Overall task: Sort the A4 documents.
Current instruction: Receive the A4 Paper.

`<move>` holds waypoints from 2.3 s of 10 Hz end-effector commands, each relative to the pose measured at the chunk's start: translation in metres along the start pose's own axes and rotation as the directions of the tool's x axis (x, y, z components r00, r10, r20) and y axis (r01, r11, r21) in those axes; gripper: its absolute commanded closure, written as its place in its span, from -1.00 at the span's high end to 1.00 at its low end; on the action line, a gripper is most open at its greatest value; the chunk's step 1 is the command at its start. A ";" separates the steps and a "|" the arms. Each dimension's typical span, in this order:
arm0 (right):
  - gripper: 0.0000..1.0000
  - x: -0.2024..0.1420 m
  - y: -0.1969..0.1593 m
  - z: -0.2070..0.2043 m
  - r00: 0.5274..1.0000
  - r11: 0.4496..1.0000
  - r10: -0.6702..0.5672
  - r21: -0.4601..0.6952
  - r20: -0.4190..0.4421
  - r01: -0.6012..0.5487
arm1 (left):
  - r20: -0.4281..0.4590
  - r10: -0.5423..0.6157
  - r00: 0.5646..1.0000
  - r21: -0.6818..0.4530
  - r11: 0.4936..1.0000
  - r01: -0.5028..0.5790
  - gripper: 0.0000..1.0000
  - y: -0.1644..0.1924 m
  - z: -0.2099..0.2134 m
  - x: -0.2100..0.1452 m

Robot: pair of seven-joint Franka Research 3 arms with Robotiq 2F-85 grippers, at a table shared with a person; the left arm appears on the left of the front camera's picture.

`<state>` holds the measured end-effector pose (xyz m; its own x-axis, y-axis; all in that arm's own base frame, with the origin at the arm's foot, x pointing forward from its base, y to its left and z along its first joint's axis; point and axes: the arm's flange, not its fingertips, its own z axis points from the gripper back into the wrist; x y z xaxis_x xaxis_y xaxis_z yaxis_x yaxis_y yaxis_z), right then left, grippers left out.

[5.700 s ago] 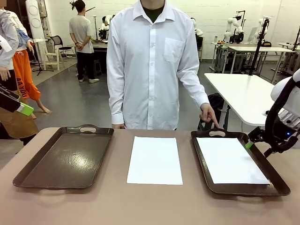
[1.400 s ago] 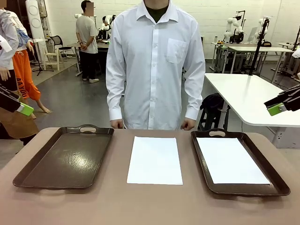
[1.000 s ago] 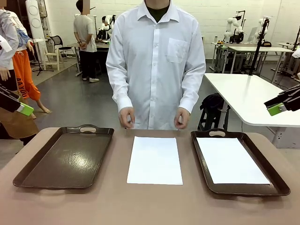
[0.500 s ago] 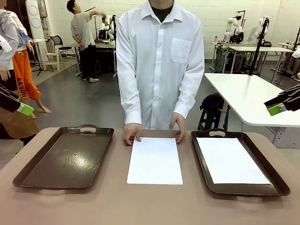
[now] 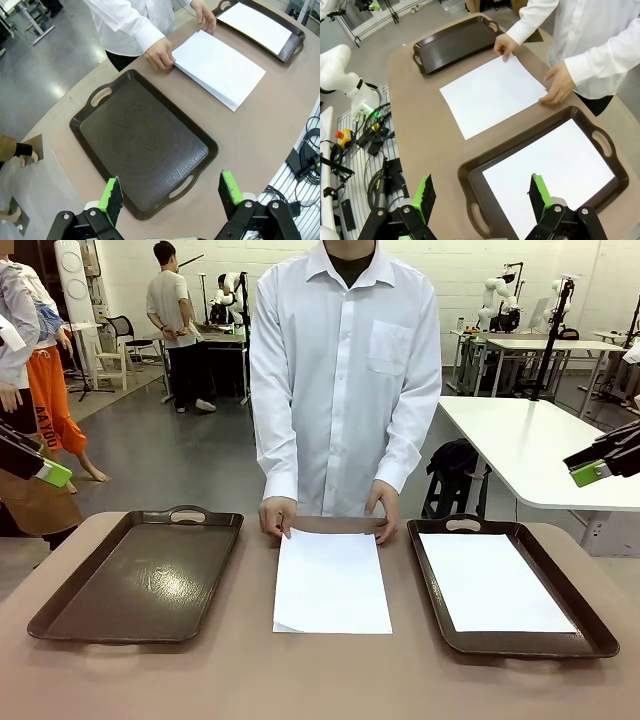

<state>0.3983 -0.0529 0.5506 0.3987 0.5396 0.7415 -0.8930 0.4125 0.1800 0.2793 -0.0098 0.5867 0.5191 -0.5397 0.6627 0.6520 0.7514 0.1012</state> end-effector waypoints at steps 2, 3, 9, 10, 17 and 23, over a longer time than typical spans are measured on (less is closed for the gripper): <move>0.95 0.000 0.001 0.000 1.000 1.000 0.001 0.002 0.002 -0.001 | 0.000 0.001 1.000 0.000 1.000 -0.001 1.00 0.001 0.000 0.000; 0.95 0.000 0.001 0.000 1.000 1.000 0.001 0.002 0.002 -0.001 | 0.000 0.001 1.000 0.000 1.000 -0.001 1.00 0.001 0.000 0.000; 0.95 0.000 0.001 0.000 1.000 1.000 0.001 0.002 0.002 -0.001 | 0.000 0.001 1.000 0.000 1.000 -0.001 1.00 0.001 0.000 0.000; 0.95 0.000 0.001 0.000 1.000 1.000 0.001 0.002 0.002 -0.001 | 0.000 0.001 1.000 0.000 1.000 -0.001 1.00 0.001 0.000 0.000; 0.95 0.000 0.001 0.000 1.000 1.000 0.001 0.002 0.002 -0.001 | 0.000 0.001 1.000 0.000 1.000 -0.001 1.00 0.001 0.000 0.000; 0.95 0.000 0.001 0.000 1.000 1.000 0.001 0.002 0.002 -0.001 | 0.000 0.001 1.000 0.000 1.000 -0.001 1.00 0.001 0.000 0.000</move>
<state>0.3983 -0.0529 0.5506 0.3987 0.5396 0.7415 -0.8930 0.4125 0.1800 0.2793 -0.0098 0.5867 0.5191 -0.5397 0.6627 0.6520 0.7514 0.1012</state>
